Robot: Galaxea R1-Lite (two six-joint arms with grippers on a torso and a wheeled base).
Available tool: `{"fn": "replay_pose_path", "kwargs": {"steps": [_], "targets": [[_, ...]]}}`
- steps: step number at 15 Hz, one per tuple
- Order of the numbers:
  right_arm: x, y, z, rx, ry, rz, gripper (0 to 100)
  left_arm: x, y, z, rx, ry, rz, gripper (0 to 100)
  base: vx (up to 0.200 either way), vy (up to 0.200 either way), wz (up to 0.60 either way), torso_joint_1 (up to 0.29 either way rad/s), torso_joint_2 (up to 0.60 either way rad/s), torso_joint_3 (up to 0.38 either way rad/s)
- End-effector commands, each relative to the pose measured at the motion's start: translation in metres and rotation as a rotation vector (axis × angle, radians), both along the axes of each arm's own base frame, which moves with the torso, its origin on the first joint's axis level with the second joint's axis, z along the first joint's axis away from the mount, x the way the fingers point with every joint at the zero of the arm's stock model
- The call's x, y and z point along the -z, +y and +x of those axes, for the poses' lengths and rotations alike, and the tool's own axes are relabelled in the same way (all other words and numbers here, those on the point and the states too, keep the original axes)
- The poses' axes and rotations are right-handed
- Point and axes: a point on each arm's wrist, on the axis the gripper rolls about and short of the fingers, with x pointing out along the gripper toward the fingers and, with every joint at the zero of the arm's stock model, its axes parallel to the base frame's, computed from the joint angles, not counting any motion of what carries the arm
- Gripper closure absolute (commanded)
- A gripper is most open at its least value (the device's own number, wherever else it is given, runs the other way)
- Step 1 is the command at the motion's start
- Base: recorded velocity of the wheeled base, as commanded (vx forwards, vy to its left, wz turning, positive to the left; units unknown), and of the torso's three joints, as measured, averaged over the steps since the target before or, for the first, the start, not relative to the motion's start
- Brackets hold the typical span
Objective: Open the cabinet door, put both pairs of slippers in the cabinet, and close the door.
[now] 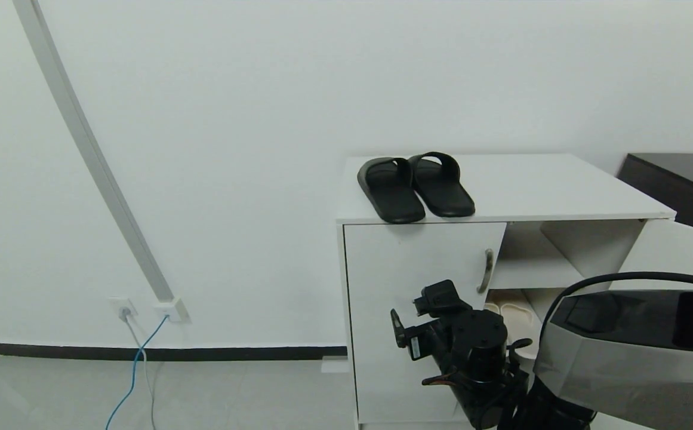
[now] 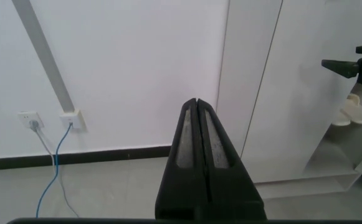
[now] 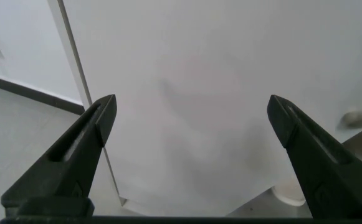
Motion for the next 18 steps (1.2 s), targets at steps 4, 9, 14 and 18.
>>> {"fn": "replay_pose_path", "kwargs": {"steps": [4,9,14,18], "targets": [[0.0011,0.0022,-0.0020,-0.009,0.001,-0.002,0,0.0000,0.0000,0.0001,0.000,0.001,0.001,100,0.000,0.000,0.00,0.208,-0.52,-0.320],[0.0018,0.0005,-0.0005,-0.003,-0.008,0.007,0,0.0000,0.0000,0.0001,0.000,0.001,0.001,100,0.000,0.000,0.00,0.237,-0.56,-0.322],[-0.0008,-0.0011,-0.0013,-0.001,-0.012,0.011,0,0.0000,0.0000,0.0001,0.000,0.001,0.001,100,0.000,0.000,0.00,0.249,-0.56,-0.319],[-0.0031,-0.0043,-0.0013,0.005,-0.020,0.019,0,0.0000,0.0000,0.0001,0.001,0.001,0.001,100,0.000,0.000,0.00,0.188,-0.40,-0.229]]}}
